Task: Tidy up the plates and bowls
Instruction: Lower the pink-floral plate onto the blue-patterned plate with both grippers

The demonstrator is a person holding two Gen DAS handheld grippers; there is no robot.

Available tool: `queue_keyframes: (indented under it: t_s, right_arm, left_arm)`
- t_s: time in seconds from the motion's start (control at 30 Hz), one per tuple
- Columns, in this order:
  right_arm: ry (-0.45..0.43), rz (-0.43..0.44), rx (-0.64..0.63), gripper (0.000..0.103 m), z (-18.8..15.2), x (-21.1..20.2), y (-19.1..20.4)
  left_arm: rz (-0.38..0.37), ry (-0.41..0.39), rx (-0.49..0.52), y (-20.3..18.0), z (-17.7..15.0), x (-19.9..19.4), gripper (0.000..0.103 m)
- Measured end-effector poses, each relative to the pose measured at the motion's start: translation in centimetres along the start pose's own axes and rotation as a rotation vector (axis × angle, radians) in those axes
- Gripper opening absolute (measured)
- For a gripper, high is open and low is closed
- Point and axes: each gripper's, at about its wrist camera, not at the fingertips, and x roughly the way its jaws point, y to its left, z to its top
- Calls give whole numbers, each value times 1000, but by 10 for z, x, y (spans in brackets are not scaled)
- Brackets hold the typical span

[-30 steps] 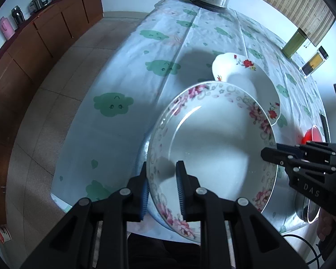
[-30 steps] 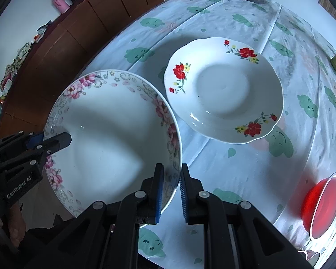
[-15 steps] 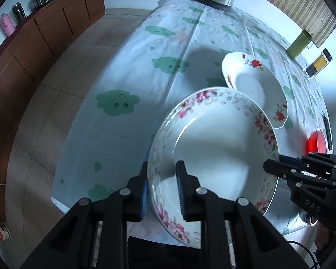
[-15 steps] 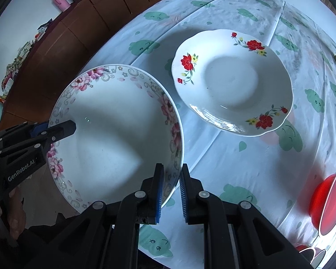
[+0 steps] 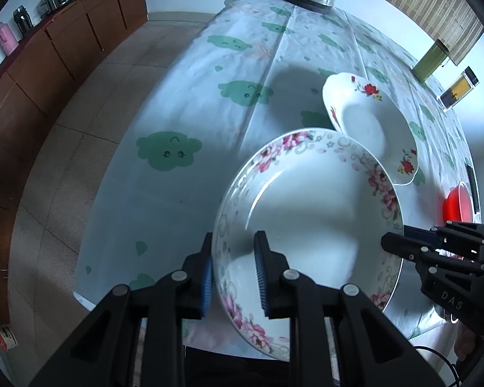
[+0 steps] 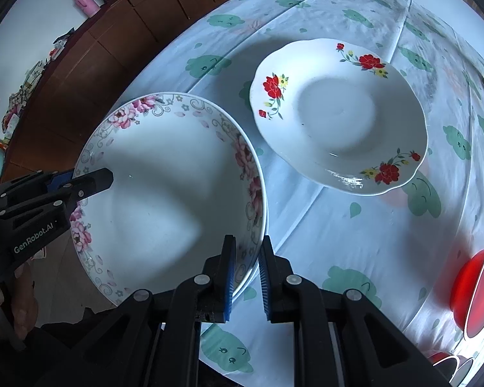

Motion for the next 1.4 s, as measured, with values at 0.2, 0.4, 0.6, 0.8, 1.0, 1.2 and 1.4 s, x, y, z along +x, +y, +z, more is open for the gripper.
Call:
queue_keyframes:
  t_s: [0.2,0.4,0.6,0.8,1.0,1.2,1.4]
  right_arm:
    - [-1,-6,4,16,-2,-1,-1]
    - [1,-5,9,16,-3,-1,-1]
    - [1,-7,-1,16,-4,-1,3]
    - [6,-6,-8,16,-5,5,7]
    - [3,0,0,16,-4,5,6]
    - [-3,-1,-2,16,-4,6,6]
    - [-8,-15,-19,16,-5,6,9]
  left_arm:
    - [-8,-4,12,-1,-1,1,21]
    - [2,-13,27,-1,-1,2,21]
    - [6,-11,20,3,-1,3,21]
    - [10,-8,21,6,-1,5,21]
    - [12,-6,26,6,-2,8,22]
    - [18,-6,31,5,-2,10,23]
    - [20,-3,29,6,-1,13,23]
